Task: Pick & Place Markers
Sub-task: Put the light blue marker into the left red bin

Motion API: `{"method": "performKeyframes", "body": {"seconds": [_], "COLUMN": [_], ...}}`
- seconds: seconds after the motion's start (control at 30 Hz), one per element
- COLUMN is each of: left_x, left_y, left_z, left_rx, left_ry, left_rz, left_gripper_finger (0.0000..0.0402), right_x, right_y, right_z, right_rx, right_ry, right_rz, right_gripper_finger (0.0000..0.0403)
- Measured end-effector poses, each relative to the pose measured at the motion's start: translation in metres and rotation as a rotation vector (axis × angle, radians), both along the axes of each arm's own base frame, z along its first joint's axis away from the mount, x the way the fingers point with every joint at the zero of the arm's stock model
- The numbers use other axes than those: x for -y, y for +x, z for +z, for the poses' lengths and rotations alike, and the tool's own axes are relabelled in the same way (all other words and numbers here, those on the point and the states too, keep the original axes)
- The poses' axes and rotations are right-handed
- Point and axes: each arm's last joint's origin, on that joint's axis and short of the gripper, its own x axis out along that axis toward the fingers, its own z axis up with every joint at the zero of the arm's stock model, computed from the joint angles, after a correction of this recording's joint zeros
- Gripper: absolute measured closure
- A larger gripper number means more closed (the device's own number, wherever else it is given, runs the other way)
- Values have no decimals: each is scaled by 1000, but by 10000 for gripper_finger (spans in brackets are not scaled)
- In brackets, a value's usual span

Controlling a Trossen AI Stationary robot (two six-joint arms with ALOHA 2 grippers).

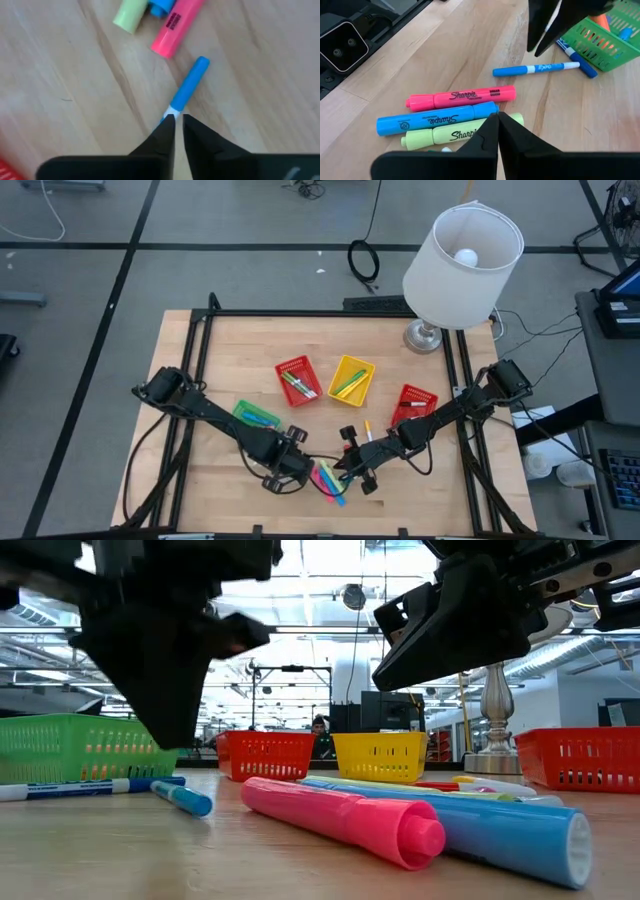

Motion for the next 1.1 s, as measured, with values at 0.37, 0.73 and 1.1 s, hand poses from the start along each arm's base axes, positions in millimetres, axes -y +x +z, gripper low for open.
{"method": "performKeyframes", "body": {"seconds": [0.37,0.73,1.1], "left_x": [7,-13,-43], "left_y": [-10,5,21], "left_z": [-7,-33,-48], "left_rx": [-17,-53,-110], "left_ry": [93,90,-42], "left_rz": [-218,-226,81], "left_gripper_finger": [231,193,314], "right_x": [0,1,1], "right_y": [-1,-1,-2], "right_z": [-1,-2,-3], "right_rx": [-20,-26,-38], "right_ry": [13,9,4], "right_rz": [-14,-13,-14], "right_gripper_finger": [403,403,403]}}
